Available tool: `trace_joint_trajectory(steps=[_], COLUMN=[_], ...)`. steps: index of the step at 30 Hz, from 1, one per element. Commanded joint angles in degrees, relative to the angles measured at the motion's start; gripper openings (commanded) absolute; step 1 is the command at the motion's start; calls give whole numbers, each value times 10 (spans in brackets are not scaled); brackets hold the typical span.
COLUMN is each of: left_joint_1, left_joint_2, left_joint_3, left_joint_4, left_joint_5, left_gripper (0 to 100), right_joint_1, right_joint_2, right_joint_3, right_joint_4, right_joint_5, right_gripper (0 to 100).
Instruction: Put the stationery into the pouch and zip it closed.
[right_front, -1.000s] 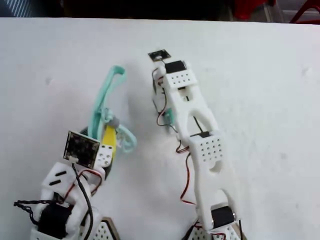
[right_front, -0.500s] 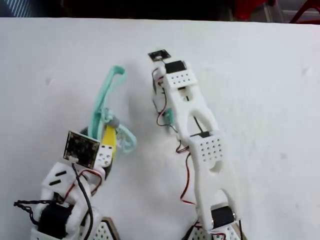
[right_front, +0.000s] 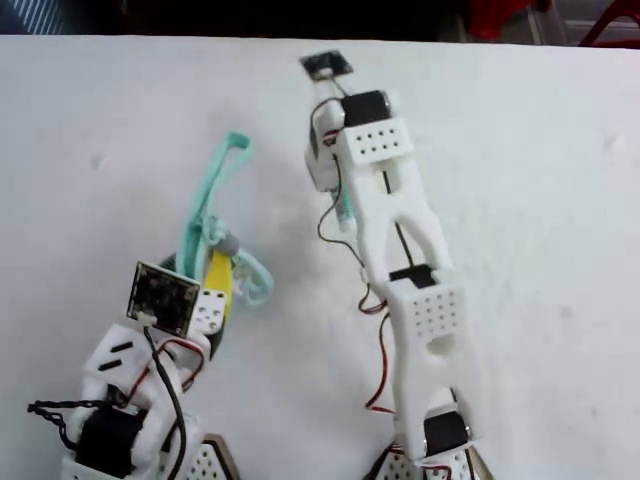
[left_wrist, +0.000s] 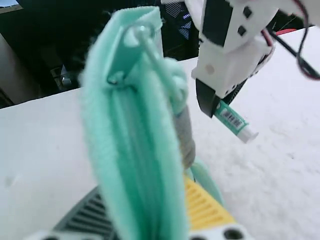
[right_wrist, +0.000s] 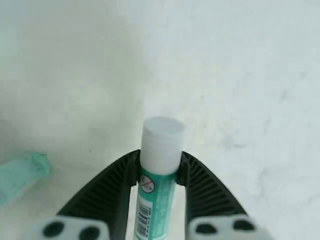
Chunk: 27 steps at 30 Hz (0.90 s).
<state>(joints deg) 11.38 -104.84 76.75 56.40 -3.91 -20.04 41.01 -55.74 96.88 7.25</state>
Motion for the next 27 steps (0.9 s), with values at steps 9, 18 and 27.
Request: trace_joint_trajectory(steps=[9,18,27], left_joint_1=[4,4,4], left_joint_2=[0,0,0], left_joint_3=[-2,-1,-1], left_joint_4=[-12,-12,-12], left_joint_5=[1,1,1], left_gripper=[25,26,26], right_joint_1=[-4,-23,-127], right_joint_2=[-301,-469,-615], right_joint_3=[64,142,186], right_joint_4=[16,16,15], right_joint_5=[4,5,5], right_gripper=[16,16,16])
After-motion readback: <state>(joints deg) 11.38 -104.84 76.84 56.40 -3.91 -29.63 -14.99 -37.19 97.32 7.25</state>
